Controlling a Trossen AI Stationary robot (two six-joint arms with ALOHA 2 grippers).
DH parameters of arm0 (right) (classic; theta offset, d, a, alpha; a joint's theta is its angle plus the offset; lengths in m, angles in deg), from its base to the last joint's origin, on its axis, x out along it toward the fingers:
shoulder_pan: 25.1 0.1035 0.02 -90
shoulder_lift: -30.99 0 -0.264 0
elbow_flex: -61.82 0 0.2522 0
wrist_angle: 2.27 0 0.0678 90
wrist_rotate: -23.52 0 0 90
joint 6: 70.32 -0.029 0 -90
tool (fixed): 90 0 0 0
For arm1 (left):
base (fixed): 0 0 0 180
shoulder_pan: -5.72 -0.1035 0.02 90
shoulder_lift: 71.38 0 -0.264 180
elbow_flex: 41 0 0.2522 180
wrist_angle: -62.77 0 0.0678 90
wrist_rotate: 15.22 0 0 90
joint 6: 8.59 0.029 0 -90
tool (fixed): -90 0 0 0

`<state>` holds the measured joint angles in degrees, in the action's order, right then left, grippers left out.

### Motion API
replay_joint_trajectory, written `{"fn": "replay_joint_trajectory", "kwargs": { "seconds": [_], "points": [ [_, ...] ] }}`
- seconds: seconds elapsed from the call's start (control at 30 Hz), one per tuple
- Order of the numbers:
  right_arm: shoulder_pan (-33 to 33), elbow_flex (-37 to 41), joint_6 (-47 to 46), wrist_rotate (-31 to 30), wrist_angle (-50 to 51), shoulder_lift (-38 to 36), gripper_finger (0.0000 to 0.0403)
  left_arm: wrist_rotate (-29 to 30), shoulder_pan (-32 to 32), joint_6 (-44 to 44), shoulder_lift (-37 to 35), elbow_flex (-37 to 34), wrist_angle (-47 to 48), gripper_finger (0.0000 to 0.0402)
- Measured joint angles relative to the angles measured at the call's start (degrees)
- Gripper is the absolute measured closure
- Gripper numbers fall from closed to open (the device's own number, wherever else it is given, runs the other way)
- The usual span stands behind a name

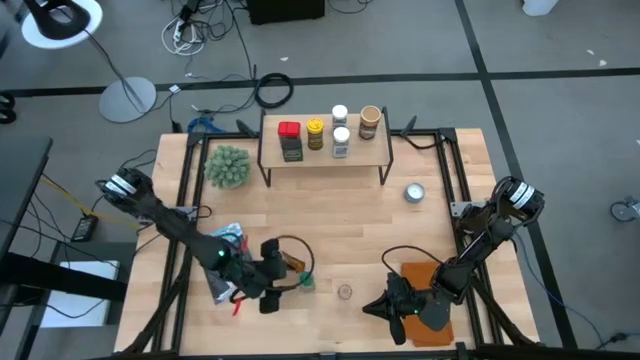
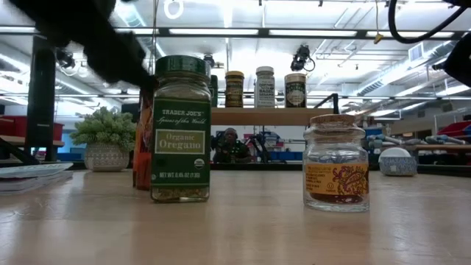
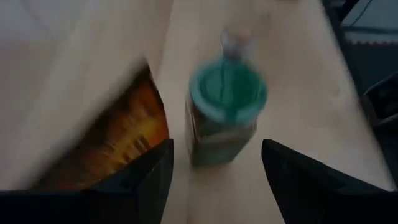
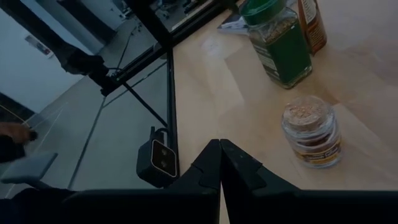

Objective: Shelf spices
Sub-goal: Put the green seasoning bottle on the shelf

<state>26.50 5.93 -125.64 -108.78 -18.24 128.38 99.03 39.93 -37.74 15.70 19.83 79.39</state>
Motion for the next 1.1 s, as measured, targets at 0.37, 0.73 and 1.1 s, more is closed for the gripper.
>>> {"fn": "replay_joint_trajectory", "kwargs": {
  "seconds": [0.37, 0.73, 1.1],
  "points": [
    [-0.19, 0.0, 2.96, 0.43, 0.44, 0.0, 0.0396, -9.47, -5.13, -12.02, -0.9, 16.58, 23.12, 0.0154],
    [-0.58, 0.0, 2.98, 1.65, 0.67, 0.0, 0.0396, -16.06, -6.38, -13.59, 11.58, 35.79, 40.62, 0.0173],
    [-0.71, 0.0, 2.83, 3.51, 0.65, 0.0, 0.0396, -16.61, -8.06, -11.47, 20.14, 41.54, 50.25, 0.0178]
  ]
}}
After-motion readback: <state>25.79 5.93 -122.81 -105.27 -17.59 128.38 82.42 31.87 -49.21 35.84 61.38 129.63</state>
